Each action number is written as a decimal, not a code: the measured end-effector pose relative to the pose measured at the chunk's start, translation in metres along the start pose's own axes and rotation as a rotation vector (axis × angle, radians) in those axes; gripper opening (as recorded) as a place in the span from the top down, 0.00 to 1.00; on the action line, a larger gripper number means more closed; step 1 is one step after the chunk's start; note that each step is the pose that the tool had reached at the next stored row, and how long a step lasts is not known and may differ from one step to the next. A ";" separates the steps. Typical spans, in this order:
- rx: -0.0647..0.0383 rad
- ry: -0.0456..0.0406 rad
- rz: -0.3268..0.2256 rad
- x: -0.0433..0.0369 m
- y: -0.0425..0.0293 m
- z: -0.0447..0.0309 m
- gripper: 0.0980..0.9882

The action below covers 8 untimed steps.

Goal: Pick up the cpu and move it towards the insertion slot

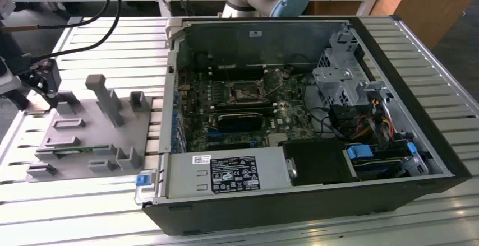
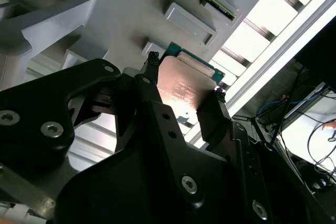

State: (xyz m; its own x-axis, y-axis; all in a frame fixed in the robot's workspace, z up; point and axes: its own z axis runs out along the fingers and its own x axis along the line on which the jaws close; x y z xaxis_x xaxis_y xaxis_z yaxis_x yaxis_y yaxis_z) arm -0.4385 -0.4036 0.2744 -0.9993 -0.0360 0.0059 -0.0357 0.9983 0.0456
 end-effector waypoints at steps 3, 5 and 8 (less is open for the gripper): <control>0.000 0.0000 0.000 0.0000 0.0002 -0.0030 0.50; 0.000 0.0000 0.000 0.0000 0.0003 -0.0052 0.50; 0.000 0.0001 0.000 0.0000 0.0005 -0.0087 0.50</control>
State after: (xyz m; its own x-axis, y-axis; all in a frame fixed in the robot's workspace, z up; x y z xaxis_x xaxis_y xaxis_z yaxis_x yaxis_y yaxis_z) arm -0.4385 -0.4035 0.2830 -0.9993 -0.0360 0.0059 -0.0357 0.9983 0.0456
